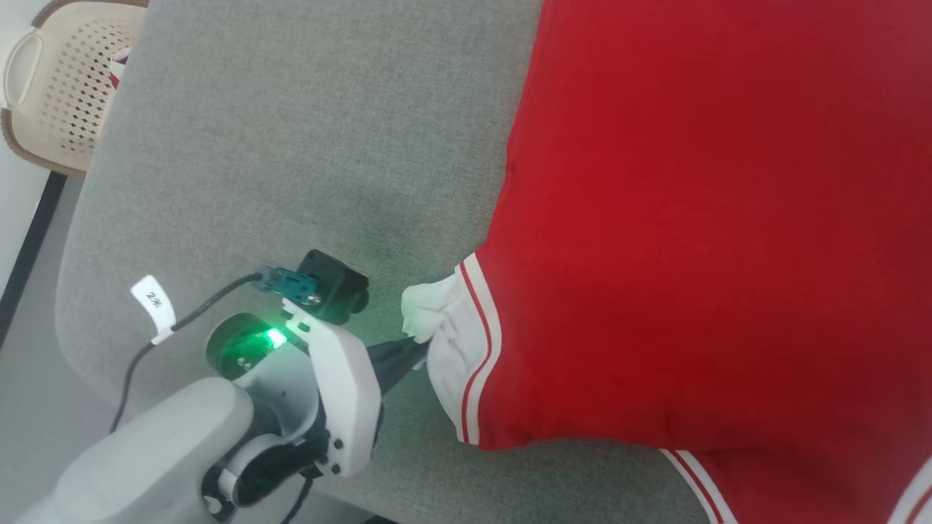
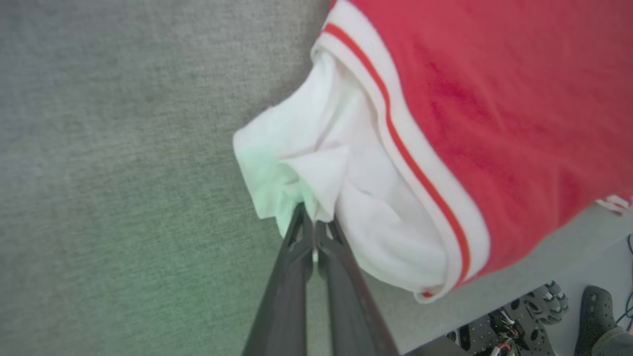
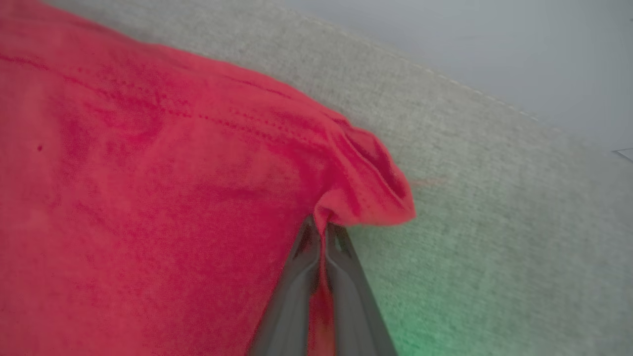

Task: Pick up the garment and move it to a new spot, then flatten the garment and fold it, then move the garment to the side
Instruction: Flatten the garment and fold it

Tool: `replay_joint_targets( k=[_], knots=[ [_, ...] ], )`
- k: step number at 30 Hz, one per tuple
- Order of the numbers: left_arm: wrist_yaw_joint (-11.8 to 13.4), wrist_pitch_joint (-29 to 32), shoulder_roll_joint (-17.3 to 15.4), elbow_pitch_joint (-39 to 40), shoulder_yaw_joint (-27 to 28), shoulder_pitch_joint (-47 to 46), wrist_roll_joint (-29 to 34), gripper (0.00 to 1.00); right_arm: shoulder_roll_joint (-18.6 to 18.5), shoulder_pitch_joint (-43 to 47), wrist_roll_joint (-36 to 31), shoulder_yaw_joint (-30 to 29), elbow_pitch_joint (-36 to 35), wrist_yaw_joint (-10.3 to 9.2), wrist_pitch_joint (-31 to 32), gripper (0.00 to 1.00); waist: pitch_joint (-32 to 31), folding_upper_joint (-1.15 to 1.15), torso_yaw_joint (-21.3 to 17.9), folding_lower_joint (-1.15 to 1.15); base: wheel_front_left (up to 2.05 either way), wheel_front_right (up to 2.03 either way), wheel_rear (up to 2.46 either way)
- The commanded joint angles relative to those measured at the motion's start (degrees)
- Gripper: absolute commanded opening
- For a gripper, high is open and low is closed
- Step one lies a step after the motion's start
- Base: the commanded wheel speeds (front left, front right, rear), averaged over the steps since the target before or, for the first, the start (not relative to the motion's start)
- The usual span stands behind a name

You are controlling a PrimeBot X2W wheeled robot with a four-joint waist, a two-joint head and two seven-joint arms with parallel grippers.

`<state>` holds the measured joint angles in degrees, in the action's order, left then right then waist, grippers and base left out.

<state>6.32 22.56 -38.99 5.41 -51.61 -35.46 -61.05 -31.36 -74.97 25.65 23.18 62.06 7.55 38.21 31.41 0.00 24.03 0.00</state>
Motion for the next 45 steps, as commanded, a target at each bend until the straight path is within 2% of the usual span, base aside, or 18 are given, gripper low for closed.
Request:
replay_joint_targets(
  k=[1, 5, 9, 16, 18, 23, 28, 32, 33, 40, 44, 45],
  knots=[
    [-0.07, -0.30, -0.38, -0.89, 0.40, -0.37, -0.65, 0.00, 0.04, 6.60, -0.38, 1.59, 3.42, -0.11, 1.20, 0.00, -0.81, 0.00, -0.94, 0.00, 0.00, 0.00, 0.00],
    [0.08, -0.41, -1.63, -1.72, 0.96, 0.46, -1.22, 0.00, 0.62, 8.58, 1.83, 3.96, 0.71, -0.06, 0.43, 0.00, -3.04, 0.00, -3.22, 0.00, 0.00, 0.00, 0.00],
    [0.82, -0.45, -3.40, -2.07, 1.58, 1.62, -1.79, 0.00, 0.97, 11.61, 4.97, 7.55, -5.14, -0.04, -0.41, 0.00, -6.05, 0.00, -6.25, 0.00, 0.00, 0.00, 0.00],
    [2.01, -0.24, -6.36, -1.83, 2.49, 3.96, -2.90, 0.00, -2.68, 18.92, 13.05, 13.31, -18.91, -0.06, -0.48, 0.00, -11.21, 0.00, -11.50, 0.00, 0.00, 0.00, 0.00],
    [2.16, -0.17, -6.87, -1.73, 2.58, 4.28, -3.13, 0.00, -3.47, 19.99, 13.98, 13.84, -21.00, -0.07, -0.31, 0.00, -11.86, 0.00, -12.22, 0.00, 0.00, 0.00, 0.00],
    [3.19, 0.11, -8.92, -1.25, 3.03, 6.07, -4.09, 0.00, -6.94, 26.74, 18.97, 15.29, -31.87, -0.07, 1.56, 0.00, -14.86, 0.00, -15.50, 0.00, 0.00, 0.00, 0.00],
    [4.03, 0.30, -10.43, -0.25, 3.24, 7.51, -4.99, 0.00, -10.06, 35.68, 22.97, 13.36, -41.03, -0.07, 3.64, 0.00, -16.73, 0.00, -18.02, 0.00, 0.00, 0.00, 0.00],
    [4.54, 0.45, -11.25, 0.82, 3.44, 8.25, -5.36, 0.00, -11.53, 43.89, 24.30, 9.03, -46.18, -0.07, 4.08, 0.00, -17.43, 0.00, -19.42, 0.00, 0.00, 0.00, 0.00],
    [4.88, 0.50, -11.85, 1.20, 3.56, 8.53, -5.41, 0.00, -11.58, 48.24, 23.96, 6.52, -48.14, -0.07, 4.57, 0.00, -17.62, 0.00, -20.02, 0.00, 0.00, 0.00, 0.00],
    [5.53, 0.95, -12.33, 2.58, 3.52, 8.52, -5.04, 0.00, -8.18, 62.16, 21.08, -2.98, -51.41, -0.07, 5.95, 0.00, -17.51, 0.00, -20.85, 0.00, 0.00, 0.00, 0.00],
    [5.49, 0.95, -12.20, 2.83, 3.46, 8.50, -5.11, 0.00, -3.66, 66.36, 17.18, -6.21, -50.42, -0.07, 4.89, 0.00, -17.05, 0.00, -21.11, 0.00, 0.00, 0.00, 0.00],
    [5.49, 0.92, -12.19, 2.81, 3.48, 8.48, -5.10, 0.00, -2.65, 66.61, 16.02, -6.98, -49.74, -0.07, 4.45, 0.27, -16.92, 0.00, -21.21, 0.00, 0.00, 0.00, 0.00]
  ],
)
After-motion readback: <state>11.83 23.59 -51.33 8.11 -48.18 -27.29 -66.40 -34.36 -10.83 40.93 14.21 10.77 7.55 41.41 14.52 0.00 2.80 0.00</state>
